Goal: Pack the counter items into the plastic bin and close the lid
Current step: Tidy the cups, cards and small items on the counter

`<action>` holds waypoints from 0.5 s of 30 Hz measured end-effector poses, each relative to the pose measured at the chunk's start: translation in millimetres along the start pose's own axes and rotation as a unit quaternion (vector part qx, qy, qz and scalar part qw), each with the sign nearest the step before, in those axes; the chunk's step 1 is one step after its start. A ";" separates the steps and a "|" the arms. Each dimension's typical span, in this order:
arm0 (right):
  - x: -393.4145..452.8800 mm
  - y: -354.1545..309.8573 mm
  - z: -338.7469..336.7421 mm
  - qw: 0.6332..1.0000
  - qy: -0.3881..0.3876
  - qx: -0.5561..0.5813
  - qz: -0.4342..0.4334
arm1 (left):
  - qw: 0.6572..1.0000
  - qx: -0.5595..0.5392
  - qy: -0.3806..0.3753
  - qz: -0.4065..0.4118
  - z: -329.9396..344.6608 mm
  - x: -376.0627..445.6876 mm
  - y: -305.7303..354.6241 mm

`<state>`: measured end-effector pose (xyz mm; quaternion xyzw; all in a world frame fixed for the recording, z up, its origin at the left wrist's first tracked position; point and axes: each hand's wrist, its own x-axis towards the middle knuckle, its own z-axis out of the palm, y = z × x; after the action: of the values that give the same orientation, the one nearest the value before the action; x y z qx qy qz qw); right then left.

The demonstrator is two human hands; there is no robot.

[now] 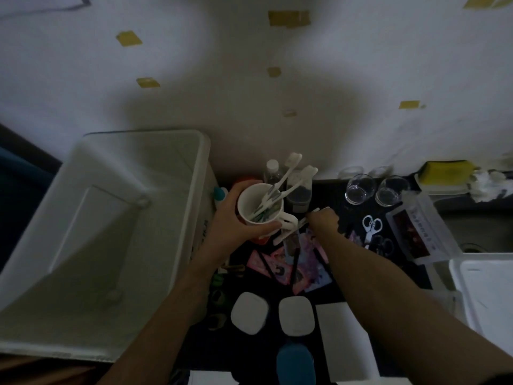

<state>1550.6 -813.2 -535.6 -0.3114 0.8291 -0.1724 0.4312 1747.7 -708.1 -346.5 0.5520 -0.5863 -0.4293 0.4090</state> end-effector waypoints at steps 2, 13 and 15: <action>-1.6 -2.6 1.5 1.000 -0.001 0.009 0.003 | 1.000 0.000 -0.005 0.004 -0.5 0.6 0.0; -0.7 4.5 -32.5 0.988 0.000 0.154 0.000 | 1.000 -0.009 -0.015 0.003 0.0 5.0 -4.7; -9.4 0.8 -53.1 0.982 0.007 0.174 -0.067 | 1.000 -0.006 -0.017 0.005 1.3 4.8 -6.2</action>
<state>1510.7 -805.4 -500.2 -0.2855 0.7668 -0.3448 0.4599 1748.1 -712.9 -352.8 0.5391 -0.5934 -0.4402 0.4043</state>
